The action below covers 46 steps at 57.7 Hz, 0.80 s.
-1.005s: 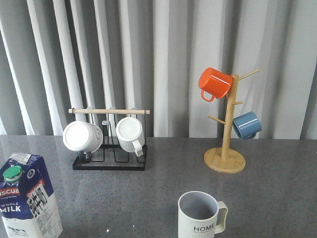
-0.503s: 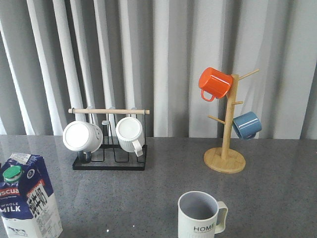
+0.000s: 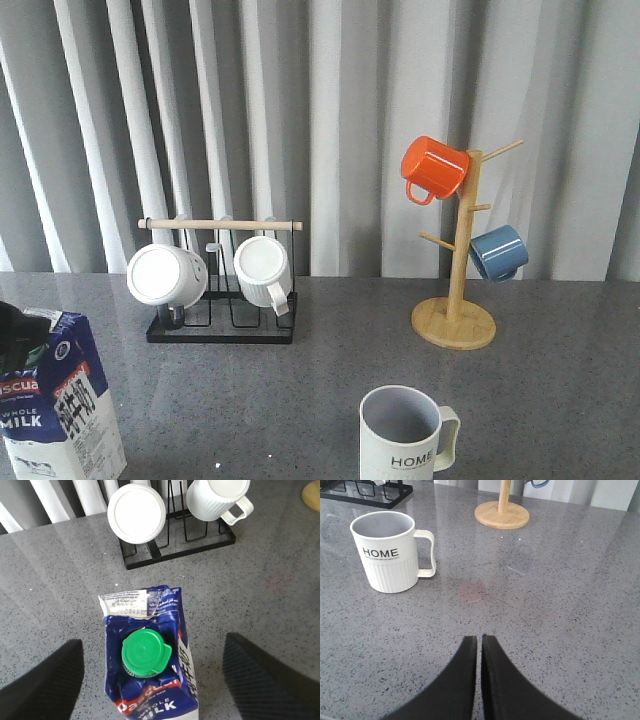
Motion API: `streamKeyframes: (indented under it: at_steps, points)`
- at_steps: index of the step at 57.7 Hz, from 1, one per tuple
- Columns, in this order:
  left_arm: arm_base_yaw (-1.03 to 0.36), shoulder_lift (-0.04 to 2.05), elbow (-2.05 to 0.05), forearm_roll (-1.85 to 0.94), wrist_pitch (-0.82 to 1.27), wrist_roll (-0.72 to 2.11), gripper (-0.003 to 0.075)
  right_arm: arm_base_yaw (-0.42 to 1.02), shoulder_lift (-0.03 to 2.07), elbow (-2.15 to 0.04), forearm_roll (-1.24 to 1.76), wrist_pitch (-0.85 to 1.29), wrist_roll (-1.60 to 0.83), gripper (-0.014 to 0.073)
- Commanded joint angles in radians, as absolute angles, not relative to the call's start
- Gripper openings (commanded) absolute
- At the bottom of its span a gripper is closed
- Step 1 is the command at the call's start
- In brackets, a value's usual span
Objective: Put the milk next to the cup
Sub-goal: 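Lower the left gripper onto the top of the milk carton and grasp it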
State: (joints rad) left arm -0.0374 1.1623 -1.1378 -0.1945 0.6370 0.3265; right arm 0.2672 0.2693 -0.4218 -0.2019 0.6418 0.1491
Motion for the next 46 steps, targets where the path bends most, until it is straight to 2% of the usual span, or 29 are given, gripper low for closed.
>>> streamKeyframes:
  at_steps: [1,36,42,46]
  points:
    - [-0.042,1.172,-1.176,-0.216,0.568,0.329,0.0559,0.266,0.279,-0.449,-0.212,0.585,0.145,0.0014]
    - [-0.042,1.334,-1.176,-0.223,0.533,0.351,0.0554,0.266,0.279,-0.449,-0.212,0.602,0.145,0.0014]
    - [-0.042,1.353,-1.176,-0.223,0.533,0.351,0.0510,0.266,0.279,-0.449,-0.211,0.602,0.145,0.0014]
    - [-0.042,1.358,-1.176,-0.223,0.533,0.351,0.0447,0.266,0.279,-0.449,-0.211,0.602,0.145,0.0014]
